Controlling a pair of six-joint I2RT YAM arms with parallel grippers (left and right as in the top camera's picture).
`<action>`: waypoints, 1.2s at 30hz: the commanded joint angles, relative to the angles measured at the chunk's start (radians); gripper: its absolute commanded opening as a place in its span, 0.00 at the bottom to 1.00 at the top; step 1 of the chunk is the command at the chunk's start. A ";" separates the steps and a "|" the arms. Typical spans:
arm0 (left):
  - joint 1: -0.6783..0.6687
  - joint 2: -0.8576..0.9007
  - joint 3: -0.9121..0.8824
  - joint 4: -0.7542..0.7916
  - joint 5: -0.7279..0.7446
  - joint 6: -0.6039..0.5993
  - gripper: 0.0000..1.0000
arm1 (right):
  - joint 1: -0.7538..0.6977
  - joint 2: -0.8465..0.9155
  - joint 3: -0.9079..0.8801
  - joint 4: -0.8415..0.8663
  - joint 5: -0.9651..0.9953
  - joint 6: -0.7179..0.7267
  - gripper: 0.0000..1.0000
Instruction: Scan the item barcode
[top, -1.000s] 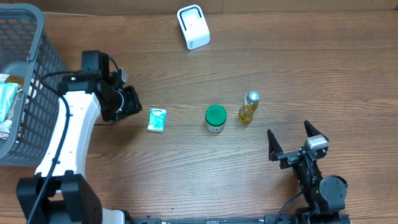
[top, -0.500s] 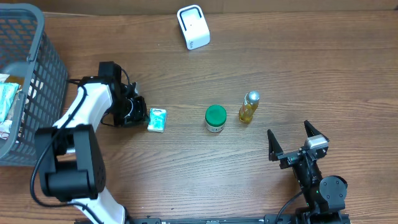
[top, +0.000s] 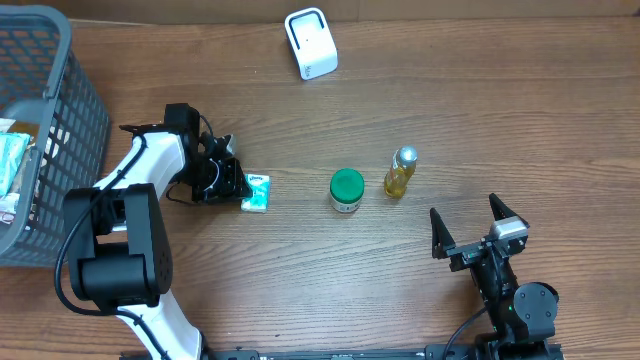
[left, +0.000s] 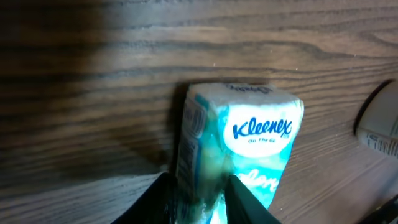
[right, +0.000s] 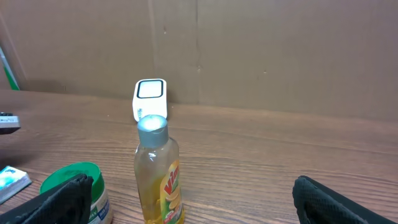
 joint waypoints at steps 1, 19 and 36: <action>-0.001 0.012 0.027 -0.013 0.019 0.040 0.31 | 0.001 -0.007 -0.011 0.004 -0.006 0.001 1.00; -0.002 0.013 0.028 0.014 0.053 0.040 0.46 | 0.001 -0.007 -0.011 0.004 -0.006 0.001 1.00; -0.002 0.022 -0.064 0.127 0.042 0.011 0.38 | 0.001 -0.007 -0.011 0.004 -0.006 0.001 1.00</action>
